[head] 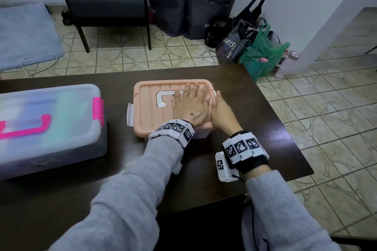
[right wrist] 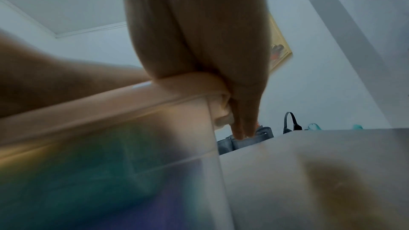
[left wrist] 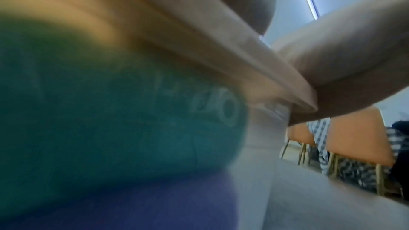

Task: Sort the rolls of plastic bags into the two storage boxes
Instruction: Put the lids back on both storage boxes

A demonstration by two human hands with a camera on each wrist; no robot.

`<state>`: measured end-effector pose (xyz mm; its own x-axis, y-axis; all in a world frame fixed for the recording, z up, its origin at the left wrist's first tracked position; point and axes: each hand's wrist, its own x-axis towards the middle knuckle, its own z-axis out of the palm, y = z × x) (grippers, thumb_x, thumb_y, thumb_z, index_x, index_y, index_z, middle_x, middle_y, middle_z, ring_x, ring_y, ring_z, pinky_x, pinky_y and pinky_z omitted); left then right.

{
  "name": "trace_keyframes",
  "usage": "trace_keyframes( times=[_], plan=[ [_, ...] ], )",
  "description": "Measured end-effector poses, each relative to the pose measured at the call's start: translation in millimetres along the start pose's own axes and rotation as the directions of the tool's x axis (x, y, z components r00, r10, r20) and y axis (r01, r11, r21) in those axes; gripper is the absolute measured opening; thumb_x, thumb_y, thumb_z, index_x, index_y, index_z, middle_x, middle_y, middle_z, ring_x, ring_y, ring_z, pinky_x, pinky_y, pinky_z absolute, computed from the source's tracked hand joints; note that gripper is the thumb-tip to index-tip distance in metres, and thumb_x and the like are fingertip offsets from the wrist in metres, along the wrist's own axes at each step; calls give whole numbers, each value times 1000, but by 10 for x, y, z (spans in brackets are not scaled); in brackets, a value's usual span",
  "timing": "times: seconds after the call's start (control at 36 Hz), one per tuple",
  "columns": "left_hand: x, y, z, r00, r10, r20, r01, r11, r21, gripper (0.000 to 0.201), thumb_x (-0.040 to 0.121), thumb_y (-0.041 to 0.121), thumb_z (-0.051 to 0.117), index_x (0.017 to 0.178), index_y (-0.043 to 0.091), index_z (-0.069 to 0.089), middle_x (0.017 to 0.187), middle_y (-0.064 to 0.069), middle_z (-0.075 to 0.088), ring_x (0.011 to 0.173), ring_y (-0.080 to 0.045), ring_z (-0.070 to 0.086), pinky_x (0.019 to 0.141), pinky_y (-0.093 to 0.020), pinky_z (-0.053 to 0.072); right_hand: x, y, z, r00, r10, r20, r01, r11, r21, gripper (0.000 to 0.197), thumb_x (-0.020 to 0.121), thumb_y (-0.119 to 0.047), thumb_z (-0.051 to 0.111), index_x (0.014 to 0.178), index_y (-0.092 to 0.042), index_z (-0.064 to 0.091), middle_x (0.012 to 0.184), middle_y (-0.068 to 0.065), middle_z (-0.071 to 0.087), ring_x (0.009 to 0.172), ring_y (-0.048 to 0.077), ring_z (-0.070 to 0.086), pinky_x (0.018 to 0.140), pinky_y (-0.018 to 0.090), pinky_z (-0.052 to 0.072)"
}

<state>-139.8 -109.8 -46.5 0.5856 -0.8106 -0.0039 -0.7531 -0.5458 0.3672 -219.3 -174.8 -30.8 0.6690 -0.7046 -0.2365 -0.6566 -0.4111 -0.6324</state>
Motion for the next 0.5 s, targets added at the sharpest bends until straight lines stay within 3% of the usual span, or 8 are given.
trace_keyframes(
  times=[0.14, 0.22, 0.31, 0.39, 0.5],
  plan=[
    [-78, -132, -201, 981, -85, -176, 4, 908, -419, 50, 100, 17, 34, 149, 12, 23, 155, -7, 25, 144, -20, 20, 116, -30, 10, 26, -13, -12, 999, 16, 39, -14, 997, -70, 60, 98, -8, 31, 151, -7, 1, 152, 16, 27, 135, 33, 34, 107, 36, 28],
    [-237, -360, -373, 948, -174, -266, 68, 929, -365, 49, 98, 13, 38, 146, 11, 28, 154, -8, 27, 143, -20, 20, 116, -30, 11, 23, -35, 7, 1000, 9, 3, -9, 995, -104, 64, 95, -2, 30, 151, -7, 0, 158, 13, 9, 145, 29, 11, 118, 42, 13],
    [-414, -686, -482, 893, -299, -336, 190, 927, -322, 51, 94, 10, 42, 144, 7, 32, 150, -12, 34, 141, -25, 26, 118, -36, 16, -36, -148, 62, 994, -18, -108, -7, 973, -230, 63, 96, -9, 32, 151, -12, 2, 159, 10, -2, 146, 29, -6, 115, 52, -1],
    [-612, -939, -484, 839, -498, -216, 369, 815, -447, 61, 91, 13, 46, 146, 1, 24, 152, -17, 28, 141, -29, 24, 117, -38, 16, -135, -365, 191, 985, -148, -93, 117, 953, -278, 54, 101, -32, 29, 151, -18, 13, 159, 9, 1, 146, 28, -8, 113, 56, -4],
    [-828, -1083, -355, 758, -651, 43, 484, 516, -707, 79, 91, 38, 54, 147, -3, 16, 151, -18, 28, 139, -29, 28, 114, -37, 23, -199, -701, 469, 963, -262, 63, 270, 928, -256, 52, 101, -43, 26, 150, -31, 17, 160, 6, 0, 146, 28, -9, 113, 57, -3]
  ],
)
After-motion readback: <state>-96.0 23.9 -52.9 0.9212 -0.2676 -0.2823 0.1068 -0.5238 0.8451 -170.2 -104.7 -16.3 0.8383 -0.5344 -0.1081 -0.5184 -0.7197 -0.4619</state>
